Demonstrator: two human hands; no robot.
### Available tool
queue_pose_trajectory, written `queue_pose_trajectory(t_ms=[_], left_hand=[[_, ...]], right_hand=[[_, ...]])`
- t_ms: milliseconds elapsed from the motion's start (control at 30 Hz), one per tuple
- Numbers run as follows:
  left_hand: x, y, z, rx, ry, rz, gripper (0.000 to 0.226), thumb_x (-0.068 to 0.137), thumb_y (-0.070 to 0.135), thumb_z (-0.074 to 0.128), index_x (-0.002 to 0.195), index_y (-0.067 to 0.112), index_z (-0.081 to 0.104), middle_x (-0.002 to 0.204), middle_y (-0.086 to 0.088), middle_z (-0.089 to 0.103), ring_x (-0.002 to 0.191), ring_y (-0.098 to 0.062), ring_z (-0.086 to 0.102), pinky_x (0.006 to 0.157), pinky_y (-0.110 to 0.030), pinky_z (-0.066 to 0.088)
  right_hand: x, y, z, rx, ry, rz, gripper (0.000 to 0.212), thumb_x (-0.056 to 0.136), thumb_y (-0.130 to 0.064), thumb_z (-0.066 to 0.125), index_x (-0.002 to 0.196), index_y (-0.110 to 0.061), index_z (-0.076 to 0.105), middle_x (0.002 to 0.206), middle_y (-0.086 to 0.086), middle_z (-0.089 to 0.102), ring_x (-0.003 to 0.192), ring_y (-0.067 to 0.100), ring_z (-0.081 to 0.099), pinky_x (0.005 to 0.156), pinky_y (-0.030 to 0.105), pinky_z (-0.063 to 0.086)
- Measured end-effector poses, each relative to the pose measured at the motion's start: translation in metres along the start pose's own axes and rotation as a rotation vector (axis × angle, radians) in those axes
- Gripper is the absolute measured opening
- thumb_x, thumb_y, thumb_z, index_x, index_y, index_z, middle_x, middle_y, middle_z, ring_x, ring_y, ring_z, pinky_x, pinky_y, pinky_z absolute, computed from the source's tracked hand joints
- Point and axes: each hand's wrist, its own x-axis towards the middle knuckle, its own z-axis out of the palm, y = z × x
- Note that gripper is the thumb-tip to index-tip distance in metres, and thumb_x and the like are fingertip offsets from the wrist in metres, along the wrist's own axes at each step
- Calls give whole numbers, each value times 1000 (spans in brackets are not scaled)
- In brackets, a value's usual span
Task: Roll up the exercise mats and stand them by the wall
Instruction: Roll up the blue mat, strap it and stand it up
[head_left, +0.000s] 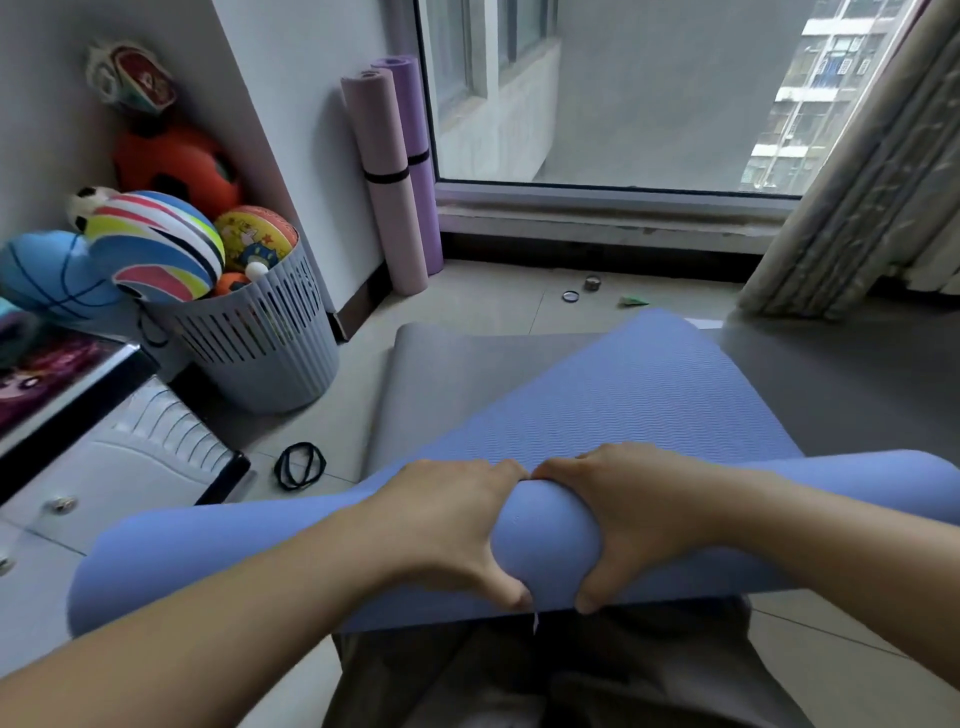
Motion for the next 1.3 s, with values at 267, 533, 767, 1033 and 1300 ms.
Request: queue_pose_trajectory(t_ms=[267,533,767,1033,1300], left_hand=[[25,-15,-22,-208,-324,-52,80,69,61,74,135,41,34,120,17,55,102,-7,55,83,-26,47],[18,7,14,218,138,2,100,67,67,64,146,24,20,125,-1,47,112,-24,48,95,-37,40],[34,-18,-5,-87,-51,-3,95,65,65,72,142,31,28,131,6,52,117,-17,50,96,-32,42],[26,2,20,310,189,-51,111,71,58,63,151,28,-8,150,-2,22,130,-24,35,107,-39,28],[12,-6,-28,-54,-29,21,83,62,57,73,132,48,28,120,17,54,107,-11,55,88,-34,48]], right_hand=[[-7,-13,16,-202,126,45,90,59,-66,73,128,-25,32,114,-4,50,102,21,50,83,37,43],[22,7,-12,40,-98,71,89,54,-61,83,123,-24,41,115,-5,59,97,16,55,84,31,45],[4,-1,25,-314,266,82,119,60,-65,72,149,-17,10,136,4,43,120,28,47,100,48,36],[9,14,14,-219,297,70,86,61,-59,66,132,-23,35,111,-3,54,98,23,54,82,36,45],[5,11,-32,9,-40,31,87,52,-63,82,124,-31,43,108,-8,59,93,13,56,83,34,50]])
